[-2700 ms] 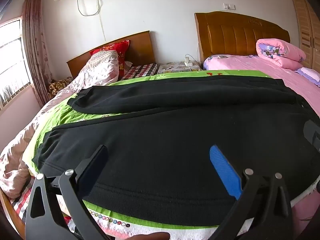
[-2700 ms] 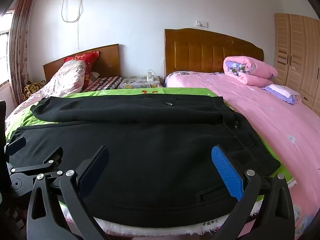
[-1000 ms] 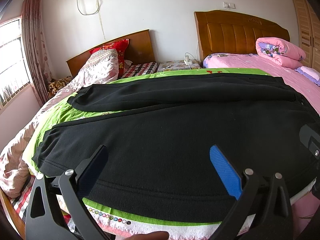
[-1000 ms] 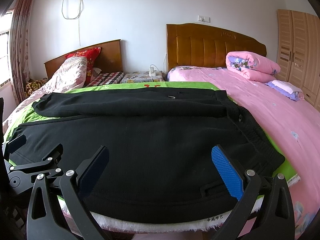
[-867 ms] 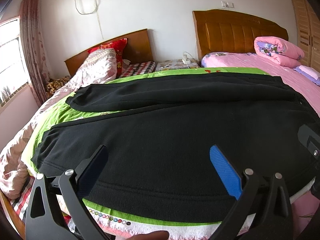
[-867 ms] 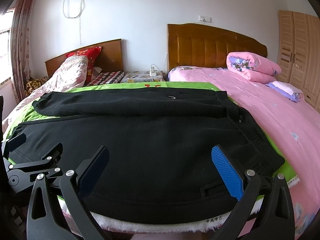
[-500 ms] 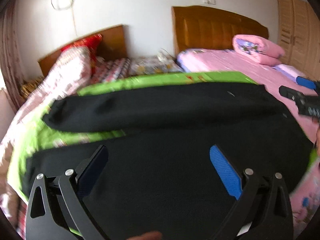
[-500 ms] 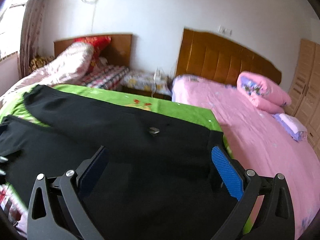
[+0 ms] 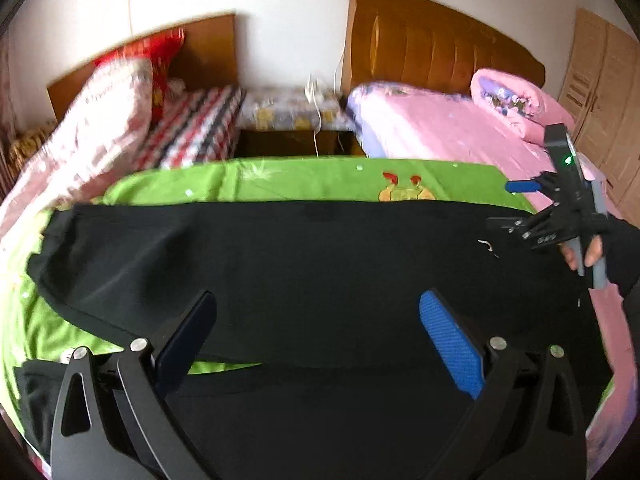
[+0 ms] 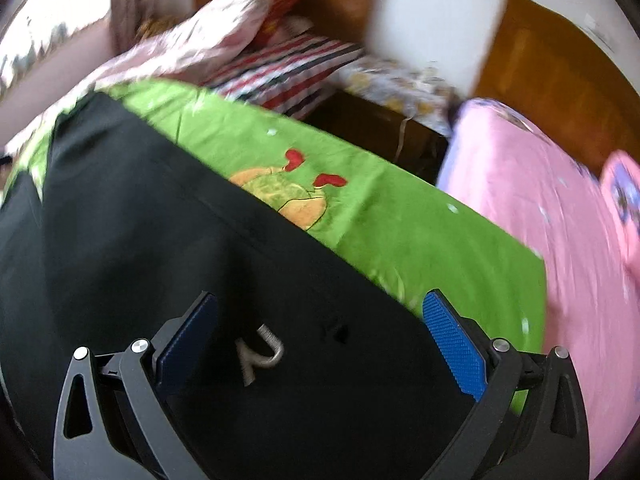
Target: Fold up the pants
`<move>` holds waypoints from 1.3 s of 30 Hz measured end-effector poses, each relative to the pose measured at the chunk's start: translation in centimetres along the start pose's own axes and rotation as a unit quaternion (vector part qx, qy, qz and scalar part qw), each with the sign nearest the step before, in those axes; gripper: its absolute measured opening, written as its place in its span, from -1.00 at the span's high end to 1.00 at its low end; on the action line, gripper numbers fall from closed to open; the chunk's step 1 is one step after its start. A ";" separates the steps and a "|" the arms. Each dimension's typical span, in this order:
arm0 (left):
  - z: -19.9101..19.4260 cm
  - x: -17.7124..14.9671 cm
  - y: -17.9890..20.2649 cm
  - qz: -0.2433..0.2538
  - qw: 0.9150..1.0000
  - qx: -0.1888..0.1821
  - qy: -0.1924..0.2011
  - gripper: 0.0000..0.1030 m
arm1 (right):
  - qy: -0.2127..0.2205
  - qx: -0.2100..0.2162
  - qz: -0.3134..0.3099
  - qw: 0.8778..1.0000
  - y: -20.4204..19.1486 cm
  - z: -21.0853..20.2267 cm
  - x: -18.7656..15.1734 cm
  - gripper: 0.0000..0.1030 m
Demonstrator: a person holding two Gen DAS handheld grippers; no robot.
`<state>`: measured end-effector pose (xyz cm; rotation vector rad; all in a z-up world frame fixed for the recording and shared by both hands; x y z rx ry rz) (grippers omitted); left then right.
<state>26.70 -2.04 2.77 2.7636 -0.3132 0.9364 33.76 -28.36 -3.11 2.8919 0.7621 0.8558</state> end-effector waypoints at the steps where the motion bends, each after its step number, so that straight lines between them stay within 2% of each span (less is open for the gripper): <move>1: 0.9 0.5 0.1 -0.001 1.000 -0.004 -0.019 -0.97 | -0.010 0.013 -0.005 1.000 0.4 0.9 0.3 -0.92; 7: 4.6 2.0 0.6 -0.021 0.998 -0.026 -0.060 -0.97 | -0.067 0.092 -0.010 0.994 1.6 4.7 -0.1 -0.89; 11: 7.0 1.8 1.0 -0.034 0.996 -0.039 -0.075 -0.97 | -0.055 0.123 -0.002 0.991 1.7 4.7 -0.7 -0.83; 13: 8.5 2.2 0.9 -0.052 0.994 -0.043 -0.088 -0.97 | -0.042 0.133 -0.001 0.990 1.4 3.9 -0.7 -0.58; 14: 8.9 2.4 1.0 -0.060 0.993 -0.046 -0.092 -0.97 | -0.036 0.130 -0.006 0.991 0.9 3.3 -0.8 -0.31; 15: 9.6 2.6 1.0 -0.072 0.991 -0.049 -0.097 -0.97 | -0.032 0.123 -0.014 0.992 0.5 3.0 -0.8 -0.10; 16: 9.8 2.7 1.2 -0.079 0.991 -0.051 -0.099 -0.97 | -0.028 0.104 -0.030 0.994 -0.3 2.3 -1.0 -0.01; 18: 10.5 3.1 1.3 -0.088 0.990 -0.051 -0.102 -0.97 | -0.022 0.064 -0.050 0.996 -1.4 1.1 -1.2 0.32; 19: 11.0 3.3 1.5 -0.095 0.989 -0.047 -0.102 -0.97 | -0.010 0.029 -0.072 0.997 -2.7 -0.3 -1.5 0.43; 20: 11.1 3.5 1.5 -0.101 0.989 -0.047 -0.101 -0.97 | 0.002 0.005 -0.079 0.997 -3.2 -1.3 -1.7 0.78; 22: 11.3 4.3 1.7 -0.117 0.987 -0.055 -0.099 -0.97 | 0.045 -0.040 -0.082 0.995 -5.3 -4.8 -2.4 0.78; 26: 10.9 5.2 1.8 -0.167 0.979 -0.076 -0.089 -0.97 | 0.118 -0.094 -0.091 0.984 -10.3 -10.8 -5.2 0.78; 29: 10.7 5.5 1.9 -0.192 0.974 -0.084 -0.086 -0.97 | 0.146 -0.104 -0.087 0.980 -14.7 -13.3 -8.0 0.78; 30: 10.6 5.3 2.1 -0.191 0.974 -0.081 -0.088 -0.97 | 0.154 -0.105 -0.079 0.979 -15.8 -13.9 -8.9 0.78; 31: 10.7 4.7 2.5 -0.179 0.978 -0.060 -0.093 -0.96 | 0.159 -0.110 -0.072 0.978 -16.3 -14.2 -9.5 0.78; 32: 10.8 4.3 2.7 -0.169 0.980 -0.044 -0.100 -0.85 | 0.164 -0.113 -0.061 0.978 -16.9 -14.4 -10.1 0.78; 33: 11.2 3.4 2.9 -0.163 0.979 -0.038 -0.116 -0.28 | 0.167 -0.115 -0.051 0.978 -17.2 -14.5 -10.5 0.78; 35: 12.0 2.0 2.8 -0.175 0.972 -0.057 -0.148 0.65 | 0.172 -0.117 -0.028 0.978 -17.9 -14.5 -11.4 0.78; 36: 11.8 1.4 2.6 -0.179 0.970 -0.070 -0.145 0.69 | 0.173 -0.116 -0.019 0.978 -17.8 -14.5 -11.5 0.78; 38: 9.8 0.7 2.4 -0.167 0.977 -0.074 -0.107 0.74 | 0.178 -0.113 0.001 0.977 -18.1 -14.7 -11.7 0.78; 39: 7.6 0.1 2.3 -0.162 0.981 -0.077 -0.077 0.76 | 0.178 -0.114 0.003 0.978 -18.4 -14.9 -11.8 0.78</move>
Point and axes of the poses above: each gripper's, at about its wrist camera, not at the fingertips, and z roughly the way its jaws point, y to its right, x to its top, the point moved 3 cm from there along z, roughly the way its jaws point, and after that the axes turned 7 degrees about -z, right-handed, at the moved point
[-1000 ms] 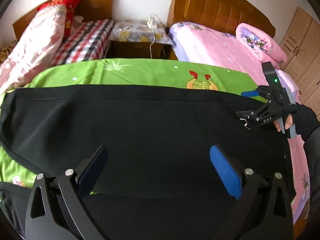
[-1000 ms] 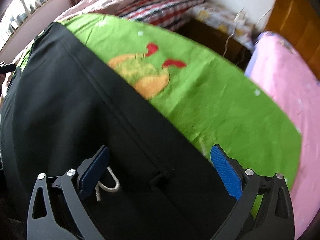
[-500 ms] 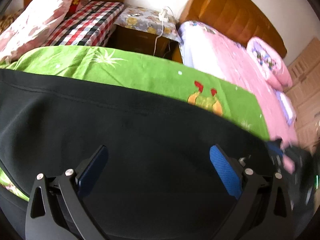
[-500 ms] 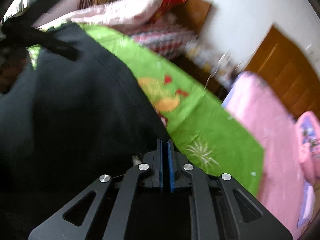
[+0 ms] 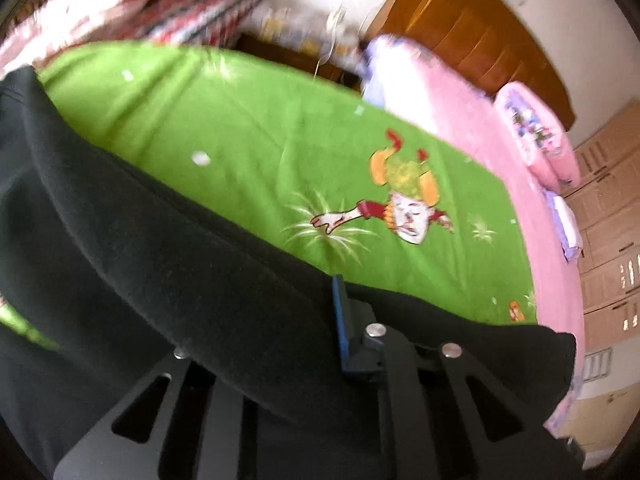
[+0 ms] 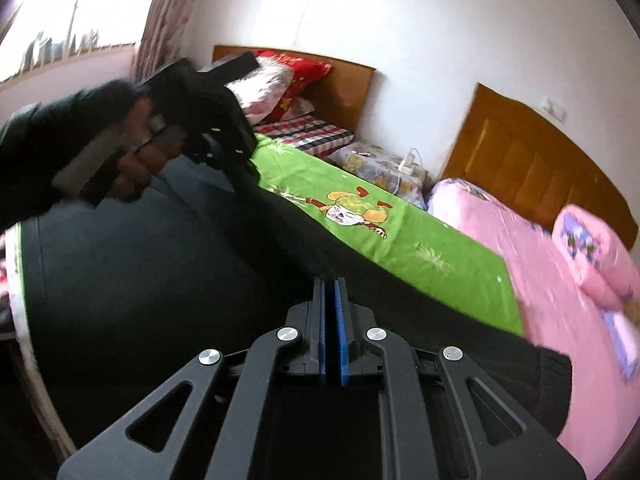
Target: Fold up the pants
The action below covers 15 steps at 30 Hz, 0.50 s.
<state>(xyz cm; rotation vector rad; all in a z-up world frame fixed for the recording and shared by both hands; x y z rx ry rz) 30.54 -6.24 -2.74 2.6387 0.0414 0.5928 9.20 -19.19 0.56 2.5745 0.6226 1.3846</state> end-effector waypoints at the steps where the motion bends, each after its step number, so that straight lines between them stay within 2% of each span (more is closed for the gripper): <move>1: -1.6 -0.6 0.2 0.005 1.000 -0.007 0.021 0.76 | 0.007 -0.006 -0.001 1.000 -0.2 -0.6 -0.1 0.78; 4: -8.1 -4.3 0.9 0.038 0.994 -0.019 0.103 0.76 | 0.005 0.006 0.020 1.000 -0.9 -2.3 -0.5 0.77; 7: -11.6 -9.3 1.1 0.067 0.988 -0.018 0.139 0.76 | 0.008 0.017 0.053 0.998 -0.8 -3.9 -2.0 0.76; 9: -11.2 -11.7 0.8 0.081 0.987 -0.001 0.138 0.72 | -0.024 0.024 0.075 0.997 -1.1 -4.1 -3.5 0.67; 10: -10.1 -12.8 0.2 0.086 0.988 0.011 0.124 0.72 | -0.034 0.028 0.090 0.995 -1.3 -4.6 -4.5 0.65; 13: -7.3 -14.2 -1.3 0.071 0.995 -0.001 0.076 0.63 | -0.033 0.034 0.163 0.986 -1.4 -6.7 -7.3 0.63; 15: -6.7 -14.5 -1.9 0.074 0.994 0.001 0.075 0.37 | -0.032 0.042 0.214 0.975 -1.2 -7.9 -9.1 0.62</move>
Point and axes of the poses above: each gripper's, at about its wrist camera, not at the fingertips, and z roughly the way its jaws point, y to its right, x to its top, the point moved 3 cm from there along z, roughly the way its jaws point, and after that the axes turned 7 degrees about -z, right-handed, at the moved point
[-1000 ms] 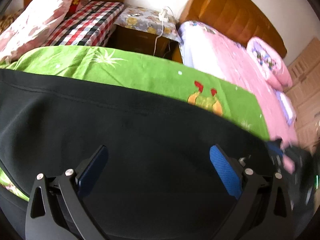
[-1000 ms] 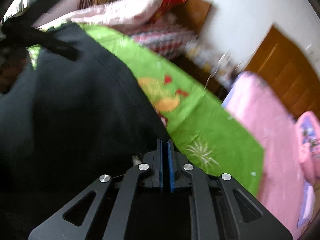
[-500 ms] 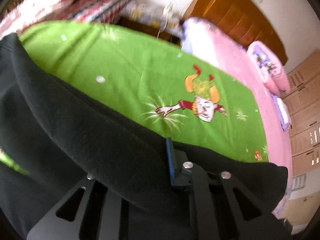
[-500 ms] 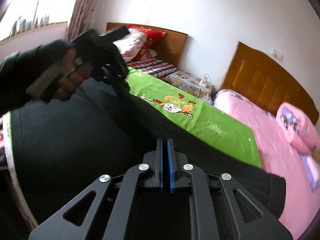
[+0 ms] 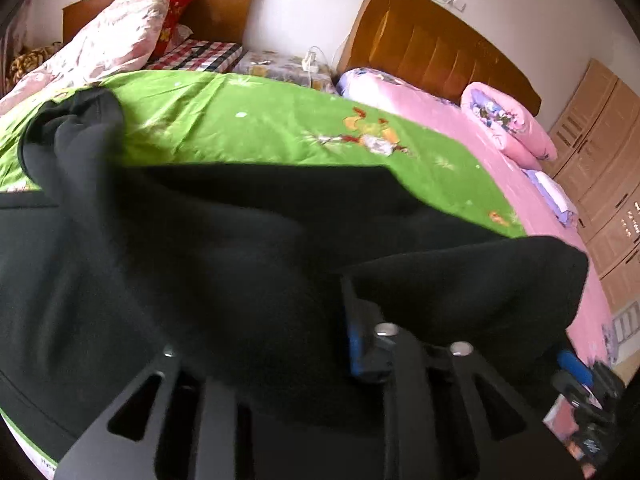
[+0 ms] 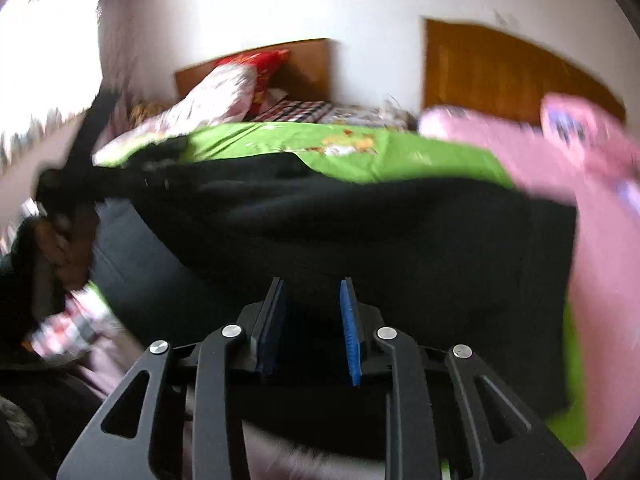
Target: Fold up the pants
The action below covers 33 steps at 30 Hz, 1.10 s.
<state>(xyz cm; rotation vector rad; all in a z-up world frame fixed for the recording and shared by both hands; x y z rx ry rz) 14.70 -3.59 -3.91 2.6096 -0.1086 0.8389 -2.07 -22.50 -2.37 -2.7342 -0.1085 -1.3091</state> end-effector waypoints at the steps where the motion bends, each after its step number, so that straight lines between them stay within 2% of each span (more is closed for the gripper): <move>1: 0.0 -0.1 -0.2 0.003 1.000 -0.007 -0.001 0.30 | 0.000 -0.004 0.024 1.000 0.8 -0.4 -0.9 0.62; 3: 0.1 -0.2 -0.2 0.005 1.000 -0.027 -0.007 -0.08 | -0.003 -0.016 0.051 0.999 1.8 -0.8 -1.9 0.62; 5: 0.3 -0.8 0.1 0.012 0.999 -0.041 -0.012 -0.24 | -0.008 -0.023 0.081 0.996 3.3 -1.0 -2.6 0.62; 7: 0.6 -1.7 0.1 0.029 0.999 -0.033 -0.008 -0.31 | -0.026 -0.029 0.105 0.994 3.7 -0.6 -2.9 0.47; 8: 0.6 -2.0 0.2 0.039 0.999 -0.030 -0.006 -0.37 | -0.029 -0.030 0.117 0.992 4.0 -0.4 -2.9 -0.04; 9: 0.4 -2.5 0.5 0.050 0.998 -0.025 -0.002 -0.41 | -0.017 -0.026 0.140 0.990 4.6 -0.5 -2.7 -0.41; 10: 0.2 -2.8 0.5 0.052 0.998 -0.021 0.002 -0.42 | -0.004 -0.021 0.158 0.987 5.1 -0.9 -2.6 -0.52; 11: 0.0 -2.9 0.3 0.052 0.998 -0.018 0.009 -0.46 | 0.008 -0.020 0.175 0.984 5.7 -1.2 -2.6 -0.56; 15: -1.9 -2.4 -1.6 0.027 0.999 -0.013 0.034 -0.49 | 0.015 -0.037 0.245 0.969 8.9 -0.4 -1.8 -0.56; 17: -3.1 -1.7 -3.3 0.005 0.999 -0.008 0.048 -0.55 | 0.016 -0.027 0.265 0.964 9.7 0.5 -1.5 -0.56; 18: -3.6 -1.5 -4.1 -0.001 0.999 -0.008 0.052 -0.63 | 0.018 -0.029 0.264 0.964 9.7 0.8 -1.4 -0.56; 20: -4.6 -1.0 -5.4 -0.015 0.998 -0.008 0.060 -0.67 | 0.013 -0.023 0.250 0.968 9.0 1.8 -0.1 -0.55; 21: -5.1 -1.0 -6.0 -0.022 0.998 -0.002 0.065 -0.67 | 0.004 -0.023 0.246 0.969 8.8 2.1 0.0 -0.55; 23: -5.7 -0.8 -6.8 -0.027 0.997 0.001 0.070 -0.67 | -0.041 -0.023 0.248 0.968 8.1 3.7 0.1 -0.55; 24: -6.0 -0.8 -7.2 -0.029 0.997 0.003 0.071 -0.67 | -0.045 -0.031 0.245 0.968 7.8 3.9 0.0 -0.55; 27: -6.9 -0.9 -8.3 -0.035 0.996 0.011 0.080 -0.71 | -0.043 -0.043 0.243 0.968 7.2 3.6 -0.2 -0.51; 29: -7.2 -1.3 -9.0 -0.039 0.996 0.007 0.078 -0.72 | -0.031 -0.041 0.263 0.963 7.8 3.8 -0.2 -0.50; 31: -7.1 -1.4 -9.2 -0.039 0.996 0.003 0.075 -0.72 | -0.013 -0.062 0.282 0.957 8.8 4.3 0.2 -0.48; 32: -7.1 -1.4 -9.3 -0.039 0.997 0.002 0.073 -0.72 | -0.007 -0.068 0.291 0.954 9.0 4.7 0.4 -0.40; 33: -7.1 -1.6 -9.5 -0.042 0.997 -0.002 0.069 -0.72 | -0.002 -0.077 0.296 0.952 9.0 4.8 0.6 -0.18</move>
Point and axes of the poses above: each gripper's, at about its wrist camera, not at the fingertips, and z roughly the way its jaws point, y to its right, x to its top, the point moved 3 cm from there along z, roughly the way its jaws point, and after that the axes turned 7 degrees about -z, right-handed, at the moved point
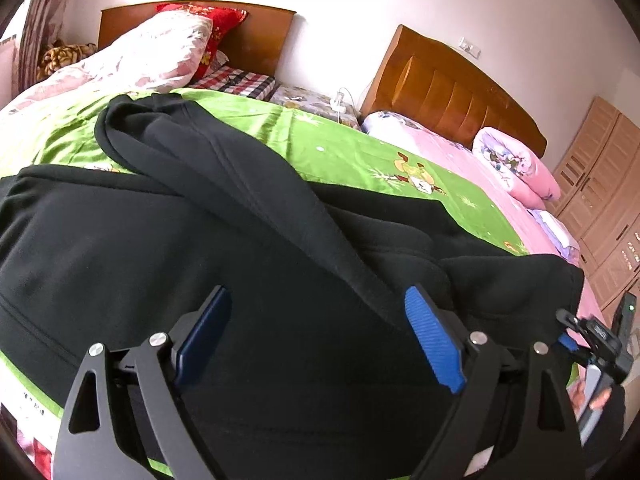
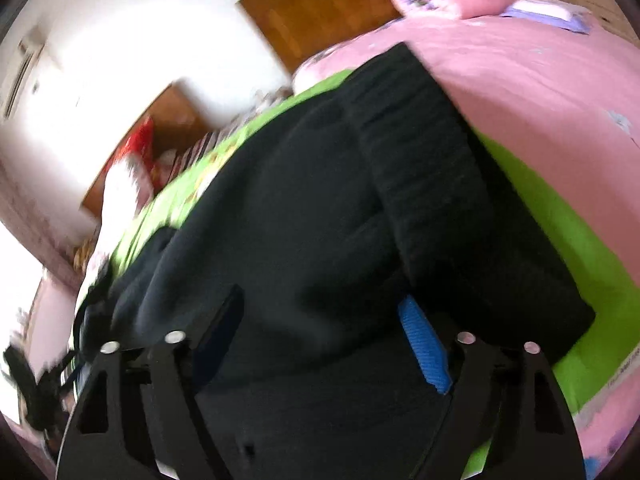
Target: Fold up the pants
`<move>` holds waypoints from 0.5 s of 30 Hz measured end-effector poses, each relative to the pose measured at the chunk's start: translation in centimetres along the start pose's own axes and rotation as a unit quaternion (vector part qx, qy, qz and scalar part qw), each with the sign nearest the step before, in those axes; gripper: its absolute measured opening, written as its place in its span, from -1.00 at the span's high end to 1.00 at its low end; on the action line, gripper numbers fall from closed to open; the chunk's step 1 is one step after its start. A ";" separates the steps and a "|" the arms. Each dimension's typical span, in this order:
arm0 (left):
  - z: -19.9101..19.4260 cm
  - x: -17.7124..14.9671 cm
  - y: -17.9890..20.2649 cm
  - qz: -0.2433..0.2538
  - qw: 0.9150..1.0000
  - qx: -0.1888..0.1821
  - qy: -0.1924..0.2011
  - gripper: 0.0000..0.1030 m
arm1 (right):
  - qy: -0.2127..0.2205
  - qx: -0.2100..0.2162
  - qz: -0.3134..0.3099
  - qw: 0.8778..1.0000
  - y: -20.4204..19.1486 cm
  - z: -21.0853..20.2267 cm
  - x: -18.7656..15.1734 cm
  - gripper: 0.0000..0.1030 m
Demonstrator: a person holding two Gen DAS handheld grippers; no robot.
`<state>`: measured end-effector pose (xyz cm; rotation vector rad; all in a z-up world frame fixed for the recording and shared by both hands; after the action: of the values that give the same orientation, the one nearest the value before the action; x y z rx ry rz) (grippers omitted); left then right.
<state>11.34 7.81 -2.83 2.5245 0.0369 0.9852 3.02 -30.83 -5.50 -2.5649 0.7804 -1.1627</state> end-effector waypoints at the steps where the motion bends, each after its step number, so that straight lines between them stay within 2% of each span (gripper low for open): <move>1: 0.0 0.1 0.0 -0.003 1.000 -0.002 -0.002 -0.72 | 0.012 -0.004 0.002 1.000 0.0 0.0 0.1 -0.06; 2: -0.2 0.2 -0.2 -0.008 1.000 -0.003 -0.003 -0.72 | 0.022 -0.007 0.006 1.000 0.1 -0.1 -0.1 0.26; 3: -0.4 0.4 -0.4 -0.011 1.000 -0.005 -0.005 -0.73 | 0.035 -0.003 0.013 0.999 0.6 -0.5 -0.4 0.44; 5: -0.4 0.6 -0.6 -0.020 1.000 -0.009 -0.014 -0.78 | 0.064 0.014 0.032 0.997 1.3 -1.5 -1.0 0.58; 11: 1.3 2.4 -0.1 -0.087 0.992 -0.062 -0.064 -0.78 | 0.087 0.021 0.015 0.996 0.5 -2.7 -1.0 0.61; 14: 2.8 3.8 1.3 -0.081 0.994 -0.040 -0.062 -0.72 | 0.093 0.027 0.016 0.995 0.2 -2.9 -0.5 0.62; 15: 3.4 4.2 1.6 -0.076 0.995 -0.026 -0.061 -0.34 | 0.093 0.028 0.016 0.995 0.5 -2.9 -0.5 0.62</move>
<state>16.50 5.82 -1.74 2.4877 0.1628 0.7617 0.35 -30.90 -4.10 -2.4147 0.8126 -1.4083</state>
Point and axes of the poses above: each gripper's, at about its wrist camera, not at the fingertips, and z roughly the way its jaws point, y to its right, x to its top, the point moved 3 cm from there along z, roughly the way its jaws point, and after that the axes turned 7 degrees about -z, right-handed, at the moved point
